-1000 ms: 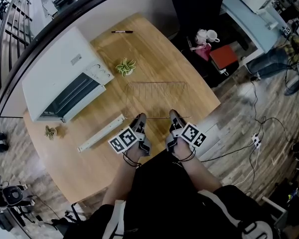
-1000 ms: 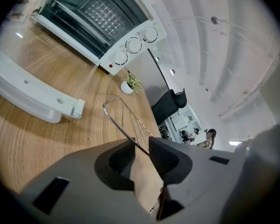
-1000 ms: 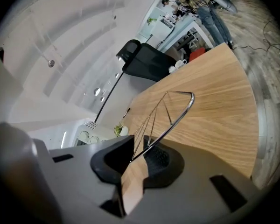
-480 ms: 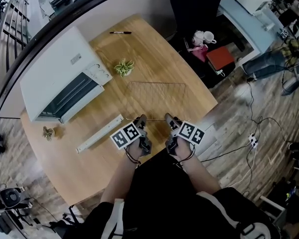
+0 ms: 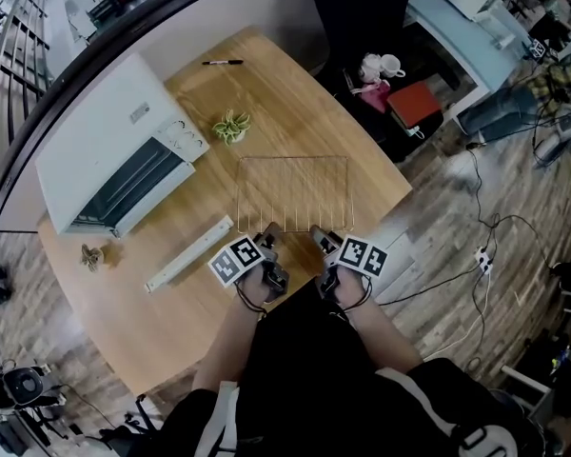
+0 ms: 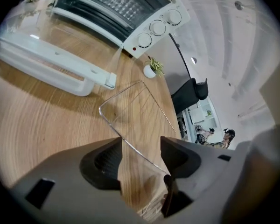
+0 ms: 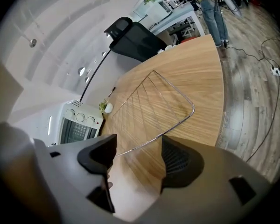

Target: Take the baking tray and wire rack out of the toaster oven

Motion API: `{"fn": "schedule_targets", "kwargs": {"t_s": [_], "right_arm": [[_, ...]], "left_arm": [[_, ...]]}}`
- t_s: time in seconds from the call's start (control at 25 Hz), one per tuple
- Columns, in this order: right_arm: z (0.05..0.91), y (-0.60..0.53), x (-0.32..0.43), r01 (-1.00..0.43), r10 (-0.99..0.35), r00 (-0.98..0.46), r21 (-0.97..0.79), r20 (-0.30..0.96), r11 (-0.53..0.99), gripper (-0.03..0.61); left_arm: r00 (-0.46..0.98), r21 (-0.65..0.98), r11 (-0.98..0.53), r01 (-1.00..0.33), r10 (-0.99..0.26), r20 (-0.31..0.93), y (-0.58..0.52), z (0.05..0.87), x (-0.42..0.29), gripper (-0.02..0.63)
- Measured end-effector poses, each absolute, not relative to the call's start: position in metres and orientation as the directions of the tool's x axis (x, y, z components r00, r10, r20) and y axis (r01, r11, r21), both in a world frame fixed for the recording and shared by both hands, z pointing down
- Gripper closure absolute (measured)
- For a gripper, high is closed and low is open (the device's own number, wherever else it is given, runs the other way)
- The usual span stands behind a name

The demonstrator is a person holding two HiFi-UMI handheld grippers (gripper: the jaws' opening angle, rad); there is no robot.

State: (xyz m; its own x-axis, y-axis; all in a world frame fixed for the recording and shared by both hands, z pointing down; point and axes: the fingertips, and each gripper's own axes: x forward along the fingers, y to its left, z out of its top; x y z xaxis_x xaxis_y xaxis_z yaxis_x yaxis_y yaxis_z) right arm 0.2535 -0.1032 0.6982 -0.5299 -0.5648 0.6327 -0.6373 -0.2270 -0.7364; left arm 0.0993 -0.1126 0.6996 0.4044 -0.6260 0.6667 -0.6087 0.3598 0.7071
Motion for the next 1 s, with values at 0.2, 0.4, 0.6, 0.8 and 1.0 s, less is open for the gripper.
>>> {"fn": "schedule_targets", "kwargs": {"t_s": [0.2, 0.4, 0.6, 0.8, 1.0], "right_arm": [[0.699, -0.092, 0.249, -0.646, -0.562, -0.527, -0.730, 0.638, -0.224, 0.265], [0.687, -0.087, 0.237, -0.654, -0.579, -0.536, -0.736, 0.614, -0.175, 0.273], [0.673, -0.081, 0.209, -0.653, -0.582, -0.567, -0.749, 0.582, -0.113, 0.285], [0.656, -0.069, 0.162, -0.633, -0.579, -0.621, -0.774, 0.529, -0.028, 0.298], [0.639, -0.055, 0.097, -0.623, -0.535, -0.685, -0.779, 0.495, 0.077, 0.302]], "left_arm": [[0.414, 0.707, 0.323, -0.629, -0.630, 0.657, -0.111, 0.691, 0.096, 0.367], [0.411, 0.718, 0.303, -0.626, -0.654, 0.635, -0.095, 0.682, 0.088, 0.367], [0.377, 0.723, 0.307, -0.619, -0.691, 0.616, -0.075, 0.673, 0.060, 0.367], [0.332, 0.757, 0.329, -0.565, -0.749, 0.574, -0.051, 0.658, 0.019, 0.367], [0.253, 0.773, 0.340, -0.535, -0.809, 0.531, -0.028, 0.638, -0.037, 0.368]]}}
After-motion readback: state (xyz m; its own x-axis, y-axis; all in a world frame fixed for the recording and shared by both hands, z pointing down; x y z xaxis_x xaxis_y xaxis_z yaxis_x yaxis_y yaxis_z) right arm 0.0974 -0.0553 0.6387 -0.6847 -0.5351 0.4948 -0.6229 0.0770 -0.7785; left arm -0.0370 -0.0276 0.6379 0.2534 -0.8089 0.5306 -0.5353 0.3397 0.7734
